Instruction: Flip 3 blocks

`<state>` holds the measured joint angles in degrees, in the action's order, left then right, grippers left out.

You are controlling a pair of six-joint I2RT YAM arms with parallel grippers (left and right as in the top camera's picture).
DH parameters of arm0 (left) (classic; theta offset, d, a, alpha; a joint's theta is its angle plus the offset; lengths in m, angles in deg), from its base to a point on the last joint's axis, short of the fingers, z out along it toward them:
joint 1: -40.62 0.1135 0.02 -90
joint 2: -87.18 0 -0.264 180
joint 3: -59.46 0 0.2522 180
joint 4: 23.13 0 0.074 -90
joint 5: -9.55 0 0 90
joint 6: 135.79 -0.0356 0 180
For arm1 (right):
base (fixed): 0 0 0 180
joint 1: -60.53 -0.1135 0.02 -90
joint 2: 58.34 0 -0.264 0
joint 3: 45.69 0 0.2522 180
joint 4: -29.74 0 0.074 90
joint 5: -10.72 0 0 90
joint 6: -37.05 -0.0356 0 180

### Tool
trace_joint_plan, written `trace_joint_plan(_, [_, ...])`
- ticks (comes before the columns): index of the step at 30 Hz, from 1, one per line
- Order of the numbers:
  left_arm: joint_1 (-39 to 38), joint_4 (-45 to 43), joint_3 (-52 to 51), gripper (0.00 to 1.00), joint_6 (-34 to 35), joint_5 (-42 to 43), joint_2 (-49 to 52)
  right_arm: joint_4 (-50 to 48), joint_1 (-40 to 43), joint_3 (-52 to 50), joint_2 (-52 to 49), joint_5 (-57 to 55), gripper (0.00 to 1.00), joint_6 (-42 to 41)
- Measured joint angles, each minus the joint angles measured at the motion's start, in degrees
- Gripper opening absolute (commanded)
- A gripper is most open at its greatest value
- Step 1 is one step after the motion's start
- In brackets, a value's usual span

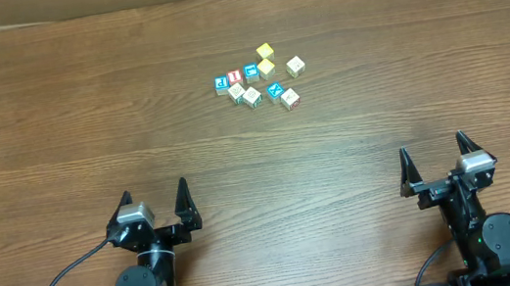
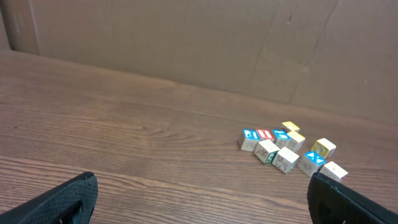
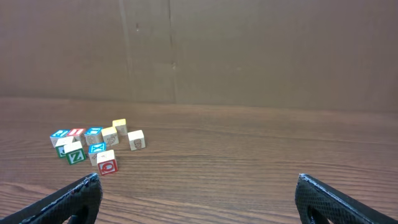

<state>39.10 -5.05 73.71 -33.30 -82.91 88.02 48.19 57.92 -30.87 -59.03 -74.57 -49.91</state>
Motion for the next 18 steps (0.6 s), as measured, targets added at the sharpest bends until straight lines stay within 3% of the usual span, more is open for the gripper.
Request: trace_joint_plan(18, [0.0,0.0,0.0,1.0,0.0,0.0,0.2,0.0,0.0,0.0,-2.2,0.0,1.0,0.0])
